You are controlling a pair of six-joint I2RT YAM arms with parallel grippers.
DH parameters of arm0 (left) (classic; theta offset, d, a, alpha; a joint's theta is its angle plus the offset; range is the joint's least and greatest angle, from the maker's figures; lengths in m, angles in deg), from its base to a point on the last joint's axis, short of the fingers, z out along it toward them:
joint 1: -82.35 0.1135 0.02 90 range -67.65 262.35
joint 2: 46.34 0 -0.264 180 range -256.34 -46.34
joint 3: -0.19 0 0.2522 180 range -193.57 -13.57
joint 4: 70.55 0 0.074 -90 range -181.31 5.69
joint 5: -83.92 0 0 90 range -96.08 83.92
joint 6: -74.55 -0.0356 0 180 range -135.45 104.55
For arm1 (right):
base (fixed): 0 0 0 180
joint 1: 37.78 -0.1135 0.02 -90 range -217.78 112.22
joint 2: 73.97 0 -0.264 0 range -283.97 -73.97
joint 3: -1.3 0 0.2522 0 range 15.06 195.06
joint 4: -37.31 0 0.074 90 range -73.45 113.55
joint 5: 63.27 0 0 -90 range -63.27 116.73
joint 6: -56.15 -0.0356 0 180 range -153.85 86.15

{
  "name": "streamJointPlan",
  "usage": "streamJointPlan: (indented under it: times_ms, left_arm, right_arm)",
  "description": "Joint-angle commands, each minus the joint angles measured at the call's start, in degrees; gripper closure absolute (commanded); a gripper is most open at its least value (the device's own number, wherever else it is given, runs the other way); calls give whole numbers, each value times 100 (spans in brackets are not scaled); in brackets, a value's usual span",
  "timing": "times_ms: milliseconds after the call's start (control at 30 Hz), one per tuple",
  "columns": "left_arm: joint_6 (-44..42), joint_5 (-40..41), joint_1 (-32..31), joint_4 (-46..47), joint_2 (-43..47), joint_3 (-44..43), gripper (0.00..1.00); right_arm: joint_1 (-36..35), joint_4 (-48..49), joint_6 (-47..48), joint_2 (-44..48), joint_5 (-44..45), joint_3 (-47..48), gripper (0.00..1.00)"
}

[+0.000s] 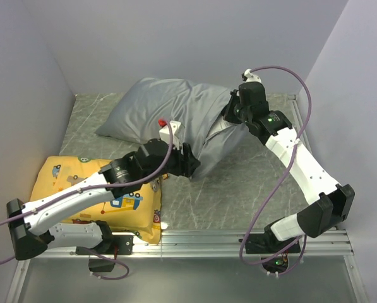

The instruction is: Remove the pillowcase from the pillow

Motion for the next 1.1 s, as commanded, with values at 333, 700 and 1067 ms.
streamJointPlan:
  times_ms: [333, 700, 1067]
  left_arm:
    - [-1852, -565, -32, 456, -961, -1994, 34]
    - [-2582, -364, 20, 904, -1745, -2427, 31]
    - [-2705, -591, 301, 1063, -2246, -2699, 33]
  right_arm:
    - [-87, 883, 92, 450, 49, 79, 100]
    - [-87, 918, 66, 476, -83, 35, 100]
    - [-87, 962, 66, 538, -180, -35, 100]
